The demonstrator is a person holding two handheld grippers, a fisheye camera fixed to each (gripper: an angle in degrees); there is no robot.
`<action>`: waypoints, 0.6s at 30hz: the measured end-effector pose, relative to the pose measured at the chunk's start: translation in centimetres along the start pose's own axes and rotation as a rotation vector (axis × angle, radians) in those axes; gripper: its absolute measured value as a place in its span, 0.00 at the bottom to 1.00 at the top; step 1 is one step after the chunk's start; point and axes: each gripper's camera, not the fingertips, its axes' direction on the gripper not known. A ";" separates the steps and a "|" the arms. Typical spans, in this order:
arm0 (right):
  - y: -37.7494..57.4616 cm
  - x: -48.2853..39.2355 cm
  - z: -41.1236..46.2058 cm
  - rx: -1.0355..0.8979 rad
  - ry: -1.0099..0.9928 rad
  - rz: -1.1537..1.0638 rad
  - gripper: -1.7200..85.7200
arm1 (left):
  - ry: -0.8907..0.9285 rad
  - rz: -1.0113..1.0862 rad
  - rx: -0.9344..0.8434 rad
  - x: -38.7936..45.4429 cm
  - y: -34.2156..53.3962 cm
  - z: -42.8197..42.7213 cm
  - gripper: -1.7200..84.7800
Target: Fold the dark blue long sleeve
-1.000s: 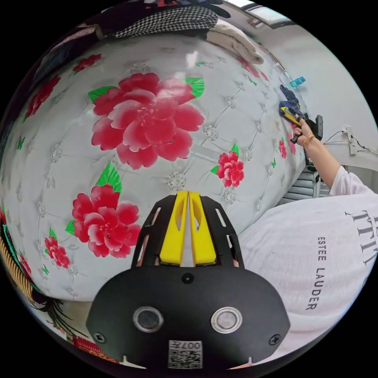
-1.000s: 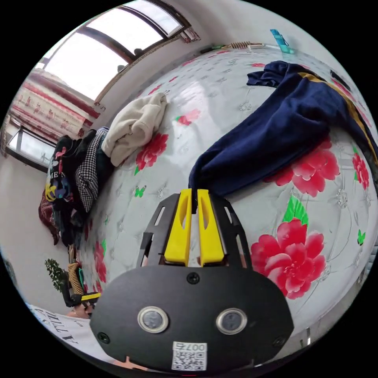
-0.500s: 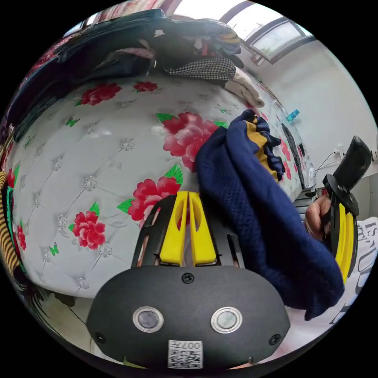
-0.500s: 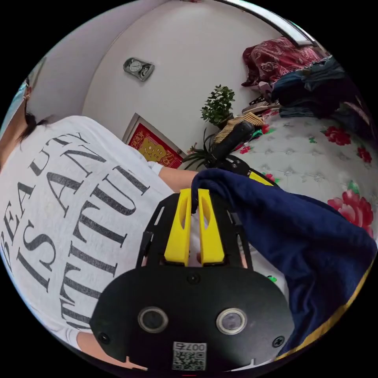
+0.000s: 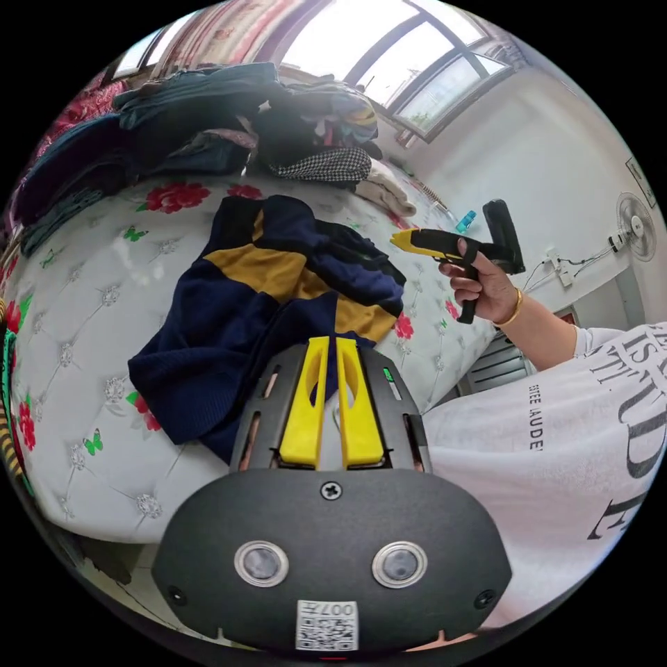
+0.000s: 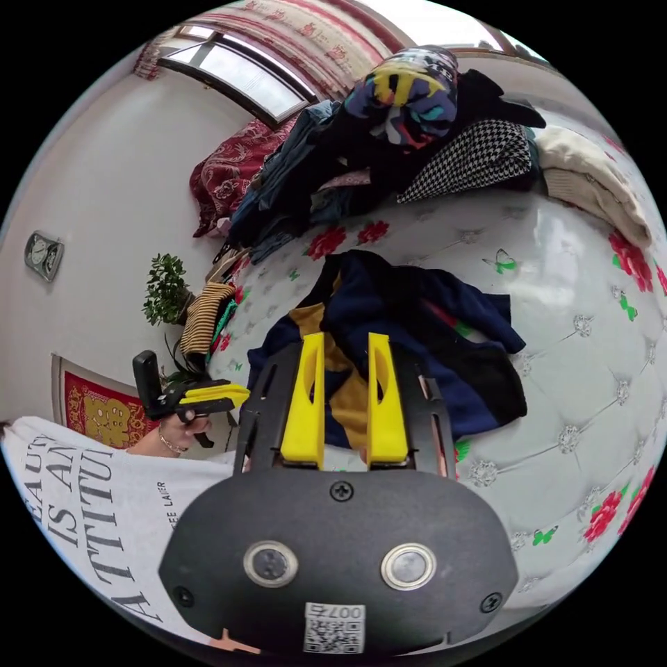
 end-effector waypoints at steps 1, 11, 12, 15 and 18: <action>-0.8 -0.5 0.3 -0.005 0.004 -0.010 0.09 | -0.070 -0.009 0.028 -0.6 -0.2 -1.2 0.07; -3.8 -5.2 4.9 -0.083 -0.070 -0.079 0.10 | -0.229 -0.103 -0.045 -10.1 -7.5 1.0 0.17; -4.1 -5.2 4.9 -0.087 -0.072 -0.078 0.10 | -0.260 -0.070 -0.111 -10.2 -8.8 3.3 0.12; -5.4 -5.5 3.3 -0.055 -0.060 -0.080 0.11 | -0.345 -0.088 -0.177 -9.7 -9.6 5.7 0.02; -6.5 -6.0 0.5 0.006 -0.040 -0.096 0.12 | -0.264 -0.026 0.042 -4.8 -8.3 0.3 0.01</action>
